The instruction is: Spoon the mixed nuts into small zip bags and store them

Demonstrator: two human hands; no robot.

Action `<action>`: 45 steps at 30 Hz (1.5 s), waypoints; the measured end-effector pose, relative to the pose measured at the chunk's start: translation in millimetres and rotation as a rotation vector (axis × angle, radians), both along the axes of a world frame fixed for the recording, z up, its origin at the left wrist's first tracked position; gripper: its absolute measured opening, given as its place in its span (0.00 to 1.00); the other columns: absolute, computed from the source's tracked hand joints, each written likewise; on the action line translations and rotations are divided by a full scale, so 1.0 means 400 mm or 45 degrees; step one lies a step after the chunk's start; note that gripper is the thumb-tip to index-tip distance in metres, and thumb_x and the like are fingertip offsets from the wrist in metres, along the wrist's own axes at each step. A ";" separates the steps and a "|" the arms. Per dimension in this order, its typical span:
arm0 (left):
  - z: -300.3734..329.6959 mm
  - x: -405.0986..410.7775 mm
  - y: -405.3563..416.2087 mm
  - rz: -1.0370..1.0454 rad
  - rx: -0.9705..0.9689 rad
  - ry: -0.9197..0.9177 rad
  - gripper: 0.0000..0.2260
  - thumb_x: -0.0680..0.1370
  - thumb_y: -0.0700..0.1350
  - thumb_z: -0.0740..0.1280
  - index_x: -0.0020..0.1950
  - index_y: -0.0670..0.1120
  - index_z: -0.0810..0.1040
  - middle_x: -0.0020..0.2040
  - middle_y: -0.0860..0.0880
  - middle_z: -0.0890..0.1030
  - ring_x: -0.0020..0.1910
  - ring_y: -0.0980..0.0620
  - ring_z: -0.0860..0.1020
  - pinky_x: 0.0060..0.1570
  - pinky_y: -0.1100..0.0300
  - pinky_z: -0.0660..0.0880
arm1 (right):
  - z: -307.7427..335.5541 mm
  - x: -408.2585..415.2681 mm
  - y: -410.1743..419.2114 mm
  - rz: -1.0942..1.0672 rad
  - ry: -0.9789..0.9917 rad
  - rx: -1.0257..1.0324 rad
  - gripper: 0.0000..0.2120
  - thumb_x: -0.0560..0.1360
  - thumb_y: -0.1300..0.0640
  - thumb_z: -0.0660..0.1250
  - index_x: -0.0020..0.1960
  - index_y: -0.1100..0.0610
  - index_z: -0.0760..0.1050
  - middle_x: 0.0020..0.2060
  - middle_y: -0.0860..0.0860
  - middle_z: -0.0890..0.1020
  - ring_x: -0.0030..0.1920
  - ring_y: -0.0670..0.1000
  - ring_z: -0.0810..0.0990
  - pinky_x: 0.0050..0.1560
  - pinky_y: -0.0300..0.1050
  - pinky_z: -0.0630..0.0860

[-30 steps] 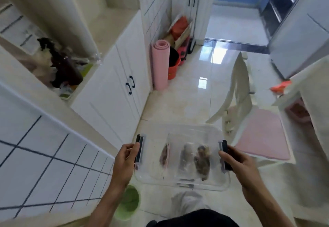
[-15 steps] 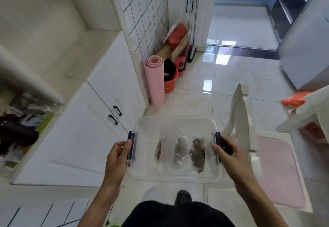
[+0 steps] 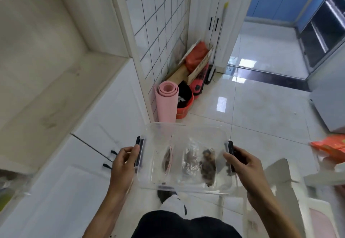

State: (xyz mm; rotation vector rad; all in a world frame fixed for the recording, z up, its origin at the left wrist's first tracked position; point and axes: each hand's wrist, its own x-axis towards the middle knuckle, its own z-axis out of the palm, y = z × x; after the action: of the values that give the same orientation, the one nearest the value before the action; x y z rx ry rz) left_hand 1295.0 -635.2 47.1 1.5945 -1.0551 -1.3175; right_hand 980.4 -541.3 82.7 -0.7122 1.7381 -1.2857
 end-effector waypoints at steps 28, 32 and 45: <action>0.337 0.121 -0.504 1.510 -0.405 -0.134 0.09 0.77 0.60 0.70 0.40 0.59 0.81 0.35 0.57 0.82 0.30 0.60 0.80 0.27 0.69 0.73 | 0.336 0.335 -1.357 1.572 -0.105 -0.277 0.13 0.77 0.56 0.74 0.47 0.37 0.87 0.45 0.44 0.89 0.48 0.44 0.86 0.52 0.41 0.78; 0.348 0.173 -0.529 1.625 -0.375 -0.137 0.13 0.80 0.58 0.70 0.51 0.47 0.79 0.37 0.51 0.80 0.28 0.57 0.78 0.26 0.65 0.72 | 0.319 0.461 -1.448 1.660 -0.105 -0.215 0.07 0.77 0.55 0.74 0.52 0.56 0.85 0.39 0.51 0.83 0.45 0.52 0.80 0.52 0.51 0.73; 0.303 0.288 -0.639 1.628 -0.110 -0.109 0.20 0.81 0.60 0.67 0.48 0.42 0.75 0.36 0.44 0.76 0.33 0.47 0.73 0.32 0.59 0.68 | 0.251 0.632 -1.528 1.723 0.091 -0.113 0.11 0.81 0.53 0.67 0.49 0.61 0.80 0.39 0.58 0.76 0.40 0.55 0.74 0.36 0.44 0.65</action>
State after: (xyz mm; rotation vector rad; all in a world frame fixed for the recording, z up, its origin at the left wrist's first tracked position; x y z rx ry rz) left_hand 1410.0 -890.9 168.3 1.7294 0.0111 -0.3133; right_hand 1233.3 -1152.6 182.9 -1.5889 0.8178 -0.3588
